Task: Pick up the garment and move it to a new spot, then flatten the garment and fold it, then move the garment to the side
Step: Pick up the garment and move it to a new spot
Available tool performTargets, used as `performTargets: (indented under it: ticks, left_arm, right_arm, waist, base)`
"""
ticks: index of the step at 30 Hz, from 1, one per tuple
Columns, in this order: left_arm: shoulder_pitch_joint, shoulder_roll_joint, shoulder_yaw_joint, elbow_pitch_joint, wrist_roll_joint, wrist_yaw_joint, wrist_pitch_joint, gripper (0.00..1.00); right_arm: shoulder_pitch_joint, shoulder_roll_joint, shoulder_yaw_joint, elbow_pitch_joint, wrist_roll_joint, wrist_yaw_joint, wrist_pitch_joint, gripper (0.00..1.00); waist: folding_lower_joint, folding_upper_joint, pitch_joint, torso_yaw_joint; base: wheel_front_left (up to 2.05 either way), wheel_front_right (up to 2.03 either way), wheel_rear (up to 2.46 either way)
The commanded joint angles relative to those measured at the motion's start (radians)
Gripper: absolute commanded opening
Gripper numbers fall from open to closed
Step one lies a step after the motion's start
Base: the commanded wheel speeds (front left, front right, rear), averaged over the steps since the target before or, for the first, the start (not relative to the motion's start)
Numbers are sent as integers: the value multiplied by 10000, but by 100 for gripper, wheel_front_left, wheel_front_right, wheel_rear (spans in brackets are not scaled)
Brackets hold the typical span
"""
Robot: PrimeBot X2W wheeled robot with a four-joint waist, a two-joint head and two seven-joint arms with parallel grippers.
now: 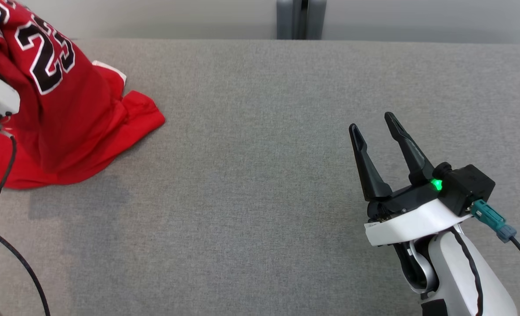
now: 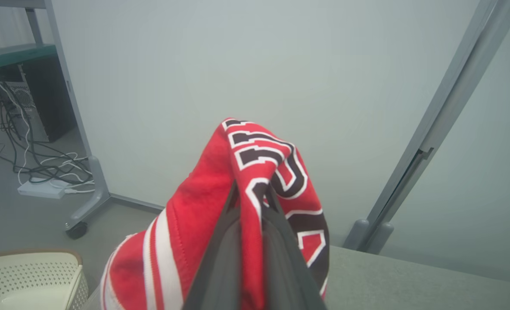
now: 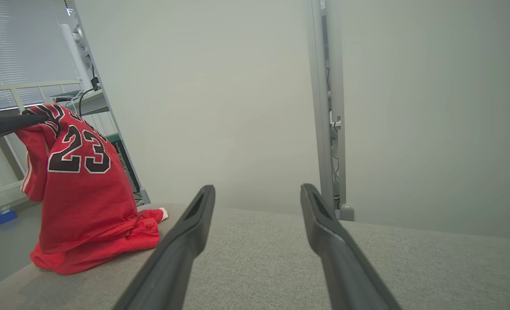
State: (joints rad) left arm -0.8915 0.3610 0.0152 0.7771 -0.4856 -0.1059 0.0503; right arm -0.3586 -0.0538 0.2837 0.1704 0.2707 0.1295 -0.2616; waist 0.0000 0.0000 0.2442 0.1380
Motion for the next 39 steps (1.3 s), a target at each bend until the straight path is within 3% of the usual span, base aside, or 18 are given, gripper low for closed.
performTargets:
  ticks: [1, 8, 24, 31, 39]
  left_arm:
    - [-155, -77, -5, -232, -77, -94, -261, 0]
    - [390, -484, -535, -1637, -117, -189, -860, 0]
    - [2550, -1989, -2649, -5174, -9, -61, 331, 0]
    - [2864, -2397, -3584, -5084, 518, 58, 322, 0]
    - [2435, -2673, -4732, -3639, 1369, 127, 21, 0]
  right_arm:
    - [77, -2, -57, -20, 40, 23, -62, 100]
    - [238, 3, -244, -48, 144, 23, -62, 100]
    - [289, 3, -1065, -213, -30, 23, -60, 100]
    - [140, 7, -1329, -498, 88, 23, -60, 100]
    - [82, 11, -1746, -726, 482, 23, -60, 100]
  waist:
    - [0, 0, -286, -136]
    - [0, 0, -894, -733]
    - [0, 0, -808, -3367]
    - [0, 0, -144, -4506]
    - [0, 0, 763, -5876]
  base:
    - [0, 0, 0]
    - [0, 0, 0]
    - [0, 0, 0]
    - [0, 0, 0]
    - [0, 0, 0]
